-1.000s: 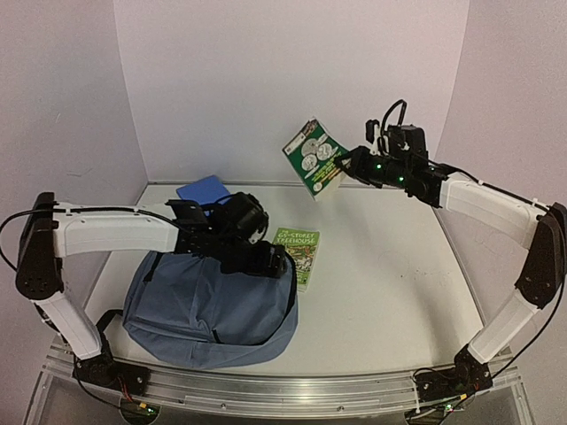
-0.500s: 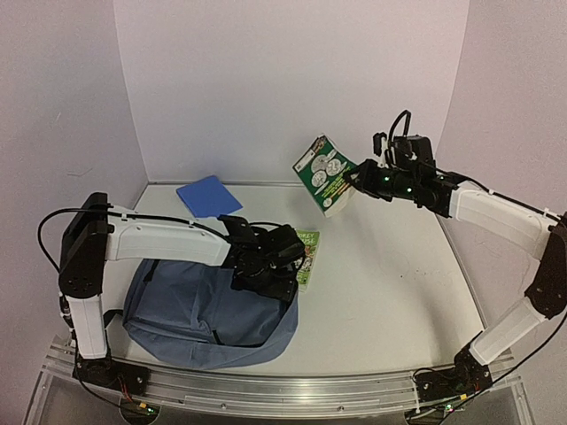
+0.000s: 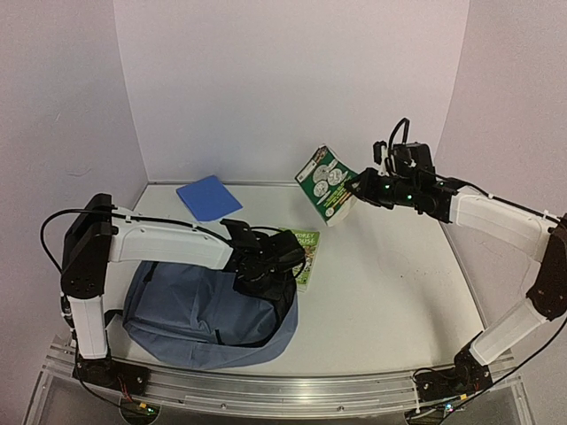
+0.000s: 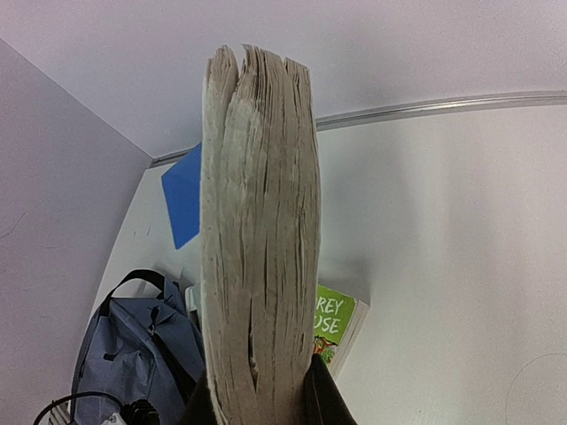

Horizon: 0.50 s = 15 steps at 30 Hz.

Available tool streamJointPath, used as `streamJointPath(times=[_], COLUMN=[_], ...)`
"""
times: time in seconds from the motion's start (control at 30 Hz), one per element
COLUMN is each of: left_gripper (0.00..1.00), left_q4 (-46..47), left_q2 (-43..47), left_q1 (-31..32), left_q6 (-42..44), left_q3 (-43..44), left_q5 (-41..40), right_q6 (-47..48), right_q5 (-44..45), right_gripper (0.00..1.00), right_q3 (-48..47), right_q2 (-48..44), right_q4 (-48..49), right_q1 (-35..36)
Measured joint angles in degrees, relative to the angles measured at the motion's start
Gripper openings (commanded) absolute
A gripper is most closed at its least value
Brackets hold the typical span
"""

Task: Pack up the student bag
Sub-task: Place the book in the student bag.

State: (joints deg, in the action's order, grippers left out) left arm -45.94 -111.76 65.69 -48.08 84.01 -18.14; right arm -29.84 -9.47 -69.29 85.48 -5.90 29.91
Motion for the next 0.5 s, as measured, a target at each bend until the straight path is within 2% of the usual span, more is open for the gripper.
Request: streamJointPath(times=[0.23, 0.33, 0.5], left_gripper=[0.0, 0.0, 0.0], left_q4=[1.12, 1.97, 7.0], left_q2=[8.5, 16.37, 32.85], left_q1=[-0.01, -0.46, -5.73], left_q6=[0.8, 2.59, 6.49], left_q3=[-4.04, -6.92, -15.26], left_q5=[-0.07, 0.48, 8.35], right_q6=[0.15, 0.43, 0.91], right_q5=[-2.74, -6.94, -15.47], right_gripper=[0.0, 0.0, 0.0], right_q3=[0.08, 0.08, 0.26], right_q2=[-3.08, -5.5, -9.37], right_q4=[-4.63, -8.11, -14.94], right_q1=[-0.02, -0.02, 0.0])
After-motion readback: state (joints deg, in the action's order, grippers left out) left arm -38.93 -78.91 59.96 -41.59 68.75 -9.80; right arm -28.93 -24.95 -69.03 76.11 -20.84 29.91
